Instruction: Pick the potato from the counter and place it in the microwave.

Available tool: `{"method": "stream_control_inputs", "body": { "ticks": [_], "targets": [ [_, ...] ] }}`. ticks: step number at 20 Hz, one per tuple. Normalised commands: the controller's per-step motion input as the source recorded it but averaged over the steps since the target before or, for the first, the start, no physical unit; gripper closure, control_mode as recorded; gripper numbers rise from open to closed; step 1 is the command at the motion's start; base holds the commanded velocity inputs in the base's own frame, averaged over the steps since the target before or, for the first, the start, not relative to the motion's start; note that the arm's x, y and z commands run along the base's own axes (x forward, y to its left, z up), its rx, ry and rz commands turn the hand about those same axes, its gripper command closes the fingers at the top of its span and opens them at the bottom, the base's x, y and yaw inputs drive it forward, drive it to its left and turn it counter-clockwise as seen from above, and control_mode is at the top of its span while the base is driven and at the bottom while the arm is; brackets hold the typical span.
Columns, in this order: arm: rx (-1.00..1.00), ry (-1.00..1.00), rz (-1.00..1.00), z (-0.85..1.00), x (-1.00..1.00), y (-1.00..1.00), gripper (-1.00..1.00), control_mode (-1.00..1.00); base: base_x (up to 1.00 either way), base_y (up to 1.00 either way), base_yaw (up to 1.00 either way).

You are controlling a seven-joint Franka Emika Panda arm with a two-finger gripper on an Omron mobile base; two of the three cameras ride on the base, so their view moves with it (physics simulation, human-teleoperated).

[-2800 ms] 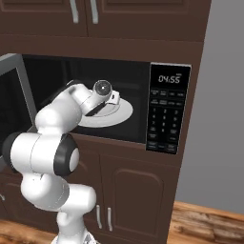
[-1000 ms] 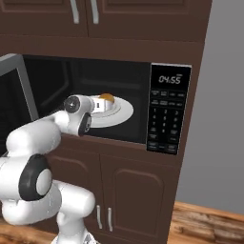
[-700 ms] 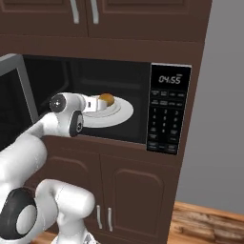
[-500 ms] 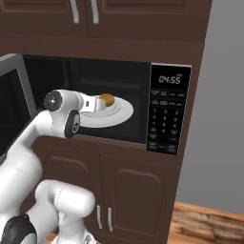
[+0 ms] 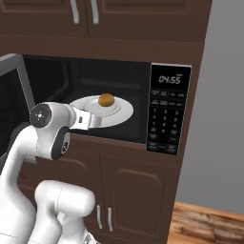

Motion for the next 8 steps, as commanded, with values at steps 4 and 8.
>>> {"method": "stream_control_inputs", "body": {
  "ticks": [4,8],
  "targets": [
    [0.0,0.17,0.0,0.0,-1.0,0.0,-1.0,-1.0,0.0,0.0,0.0],
    [0.0,0.12,0.0,-0.01,-1.0,0.0,-1.0,-1.0,0.0,0.0,0.0]
  ]
}}
